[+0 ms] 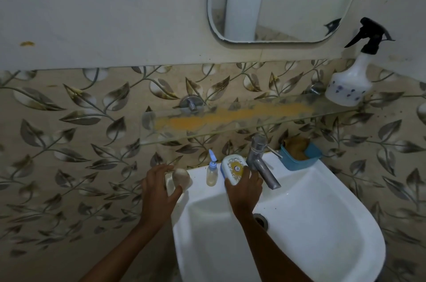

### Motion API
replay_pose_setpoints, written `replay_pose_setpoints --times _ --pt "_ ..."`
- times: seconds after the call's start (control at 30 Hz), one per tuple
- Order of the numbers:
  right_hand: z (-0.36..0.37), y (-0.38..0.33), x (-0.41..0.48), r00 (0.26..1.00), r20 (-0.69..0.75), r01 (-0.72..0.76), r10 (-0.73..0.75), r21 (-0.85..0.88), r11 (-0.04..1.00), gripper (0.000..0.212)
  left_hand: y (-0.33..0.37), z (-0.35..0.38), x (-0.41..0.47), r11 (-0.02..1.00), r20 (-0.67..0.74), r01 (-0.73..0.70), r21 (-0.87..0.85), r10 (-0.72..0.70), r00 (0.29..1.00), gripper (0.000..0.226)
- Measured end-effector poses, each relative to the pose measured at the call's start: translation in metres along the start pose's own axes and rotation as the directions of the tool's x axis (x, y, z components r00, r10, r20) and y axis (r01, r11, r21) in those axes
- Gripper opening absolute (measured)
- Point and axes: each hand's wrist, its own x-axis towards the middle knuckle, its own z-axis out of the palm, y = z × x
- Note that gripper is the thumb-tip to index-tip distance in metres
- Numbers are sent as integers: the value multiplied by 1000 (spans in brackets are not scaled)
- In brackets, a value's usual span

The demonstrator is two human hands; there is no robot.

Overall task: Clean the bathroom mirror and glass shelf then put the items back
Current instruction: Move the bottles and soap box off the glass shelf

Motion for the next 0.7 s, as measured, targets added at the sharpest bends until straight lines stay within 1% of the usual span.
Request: replay_pose_setpoints --times 0.13,0.27,0.37,0.43,0.5,0.57,0.63,0.7 --pt "6 2 1 999 26 21 -19 -64 998 74 3 -4 -1 1000 31 24 13 -24 999 64" --pt "0 -7 -2 997 72 -28 33 -69 997 78 7 -15 -2 999 73 -6 45 2 997 71" --pt "-17 -17 -6 991 110 -73 76 -33 997 74 21 -31 -1 994 95 -111 18 109 990 61" --pt "-38 -25 -9 985 152 -89 83 30 996 65 33 -46 1 978 116 -209 2 208 971 54" --pt "-56 -27 -5 983 179 -69 49 107 992 53 46 -57 3 958 151 -286 -13 285 947 49" --pt "-84 -31 -1 989 144 2 -29 185 983 38 64 -72 5 933 191 -356 -48 358 914 49" --pt "-123 -36 3 995 90 9 -36 285 958 28 87 -87 8 908 215 -408 -93 419 882 45" --pt "-167 -40 12 1000 -14 -1 6 351 937 35 108 -100 15 893 215 -431 -132 450 866 33"
